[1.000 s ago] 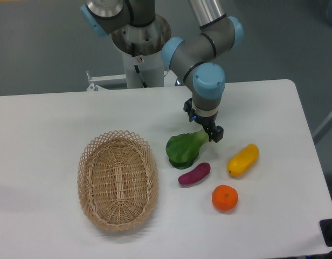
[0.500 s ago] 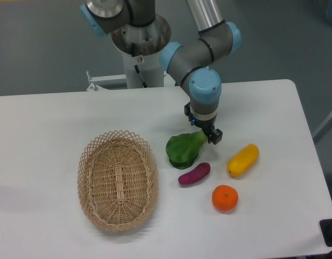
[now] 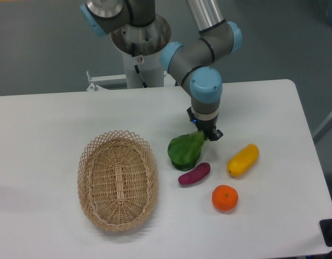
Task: Pick up the green vegetable from the table
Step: 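Lower the gripper onto the bok choy leaves and close it, then lift the grasped bok choy up and away from the sweet potato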
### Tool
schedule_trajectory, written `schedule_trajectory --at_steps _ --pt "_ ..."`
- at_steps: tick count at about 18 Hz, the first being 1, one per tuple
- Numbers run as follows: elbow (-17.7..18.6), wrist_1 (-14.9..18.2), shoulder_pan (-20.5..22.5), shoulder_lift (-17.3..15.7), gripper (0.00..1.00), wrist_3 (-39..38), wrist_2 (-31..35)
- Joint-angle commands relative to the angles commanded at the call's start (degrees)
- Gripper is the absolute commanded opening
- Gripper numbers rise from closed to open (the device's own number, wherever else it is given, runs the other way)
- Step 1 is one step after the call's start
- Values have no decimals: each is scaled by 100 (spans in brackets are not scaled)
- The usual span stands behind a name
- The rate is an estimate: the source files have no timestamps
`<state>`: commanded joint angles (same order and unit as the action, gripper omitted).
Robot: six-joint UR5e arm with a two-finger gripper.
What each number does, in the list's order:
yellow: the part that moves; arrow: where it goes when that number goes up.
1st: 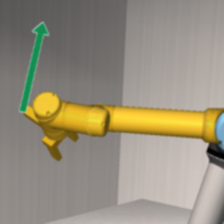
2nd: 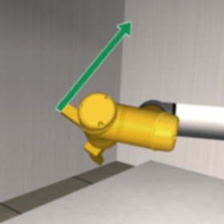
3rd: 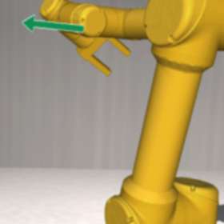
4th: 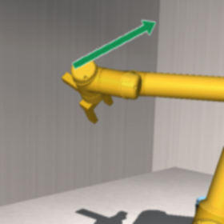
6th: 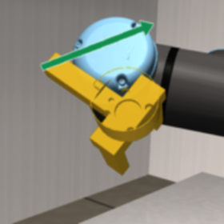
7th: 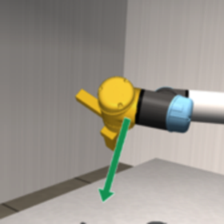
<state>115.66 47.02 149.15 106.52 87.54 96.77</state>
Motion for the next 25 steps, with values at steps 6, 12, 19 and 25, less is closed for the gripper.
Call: schedule_trajectory --at_steps 6,12,19,25 --pt "-132 245 175 -280 28 446 0" --pt "-965 1712 475 -615 28 906 -122" --pt "-1853 2092 914 -615 28 844 -1325" --pt "-2522 2048 1134 -405 28 529 -2152"
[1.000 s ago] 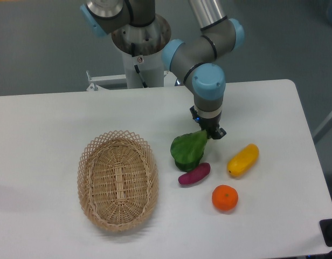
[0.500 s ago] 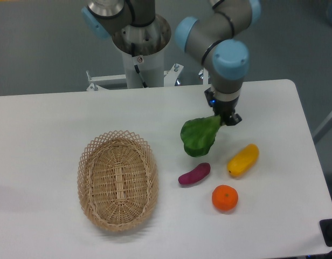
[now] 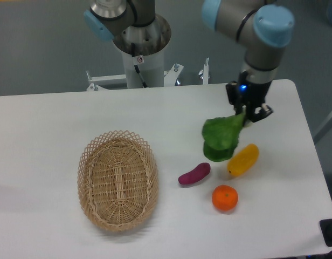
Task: Pick up the green vegetable from the table
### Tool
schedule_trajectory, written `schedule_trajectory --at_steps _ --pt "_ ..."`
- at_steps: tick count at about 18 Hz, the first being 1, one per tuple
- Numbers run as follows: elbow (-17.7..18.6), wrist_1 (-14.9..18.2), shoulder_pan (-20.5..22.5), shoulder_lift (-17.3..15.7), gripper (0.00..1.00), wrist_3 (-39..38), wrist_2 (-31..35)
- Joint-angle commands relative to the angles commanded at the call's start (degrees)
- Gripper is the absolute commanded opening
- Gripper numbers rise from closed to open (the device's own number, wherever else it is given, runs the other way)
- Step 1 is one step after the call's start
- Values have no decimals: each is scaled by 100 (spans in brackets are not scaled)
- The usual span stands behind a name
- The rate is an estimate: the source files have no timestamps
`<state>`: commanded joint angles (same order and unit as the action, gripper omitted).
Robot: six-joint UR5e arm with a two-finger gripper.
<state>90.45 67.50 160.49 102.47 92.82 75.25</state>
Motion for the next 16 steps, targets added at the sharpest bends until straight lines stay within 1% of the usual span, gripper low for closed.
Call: schedule_trajectory --at_steps 2,6,16 --pt "-53 -9 9 18 28 -176 -168" --pt "-80 -35 -35 80 28 -379 -177" --pt "-141 -35 -61 97 28 -529 -230"
